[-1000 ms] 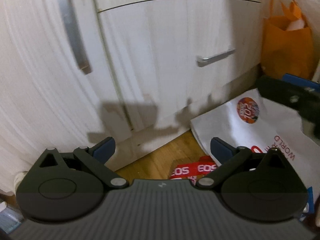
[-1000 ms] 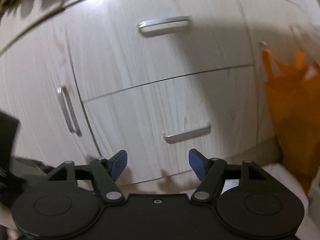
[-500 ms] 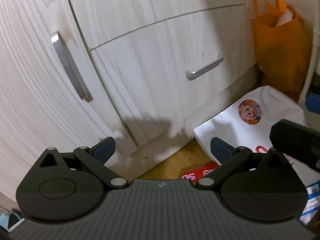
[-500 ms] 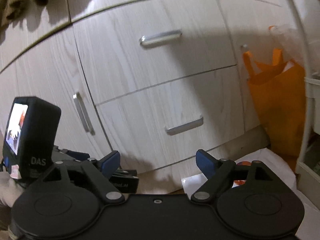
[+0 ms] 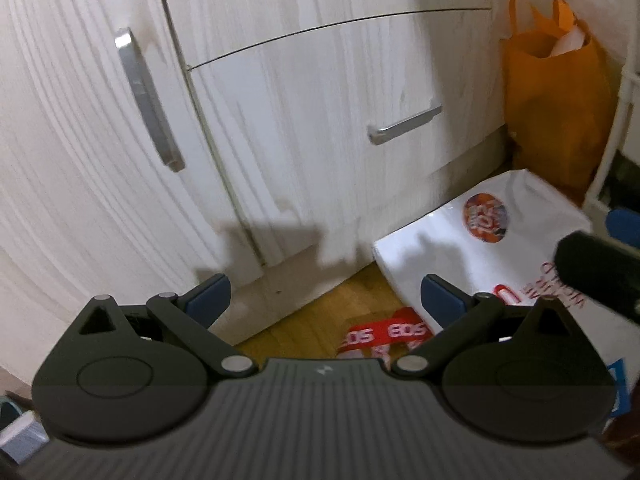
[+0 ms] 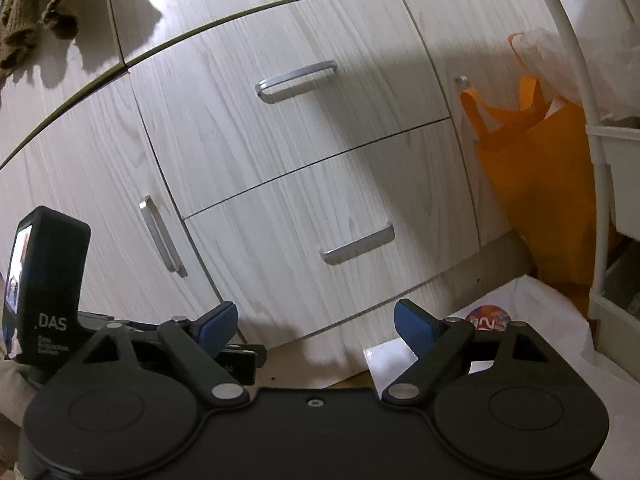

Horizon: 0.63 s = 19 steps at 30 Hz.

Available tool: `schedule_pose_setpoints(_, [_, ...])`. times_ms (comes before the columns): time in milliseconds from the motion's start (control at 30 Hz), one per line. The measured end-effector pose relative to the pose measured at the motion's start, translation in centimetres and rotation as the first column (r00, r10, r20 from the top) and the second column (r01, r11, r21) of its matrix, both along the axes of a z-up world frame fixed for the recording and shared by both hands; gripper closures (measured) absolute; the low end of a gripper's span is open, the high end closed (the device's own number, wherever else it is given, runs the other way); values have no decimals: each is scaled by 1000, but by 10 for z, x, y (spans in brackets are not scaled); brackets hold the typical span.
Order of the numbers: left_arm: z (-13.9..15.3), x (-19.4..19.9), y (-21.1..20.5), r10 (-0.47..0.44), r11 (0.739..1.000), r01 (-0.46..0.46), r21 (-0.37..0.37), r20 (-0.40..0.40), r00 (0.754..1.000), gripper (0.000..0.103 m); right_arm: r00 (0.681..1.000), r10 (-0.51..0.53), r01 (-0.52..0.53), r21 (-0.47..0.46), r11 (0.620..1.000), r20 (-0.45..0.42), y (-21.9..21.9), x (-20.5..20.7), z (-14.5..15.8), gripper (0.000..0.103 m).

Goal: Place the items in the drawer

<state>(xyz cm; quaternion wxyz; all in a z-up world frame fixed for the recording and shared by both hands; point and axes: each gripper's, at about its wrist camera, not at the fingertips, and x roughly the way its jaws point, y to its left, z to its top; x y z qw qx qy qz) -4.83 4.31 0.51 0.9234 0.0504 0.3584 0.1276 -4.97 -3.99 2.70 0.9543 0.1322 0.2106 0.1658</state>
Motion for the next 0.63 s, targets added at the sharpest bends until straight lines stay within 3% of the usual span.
schedule_pose_setpoints(67, [-2, -2, -2, 5, 1000, -5, 30, 8, 1000, 0, 1000, 14, -14, -3, 1000, -18, 0, 1, 0, 14])
schedule_pose_setpoints(633, [-3, -8, -7, -85, 995, 83, 54, 39, 996, 0, 997, 72, -73, -11, 997, -30, 16, 0, 3, 14])
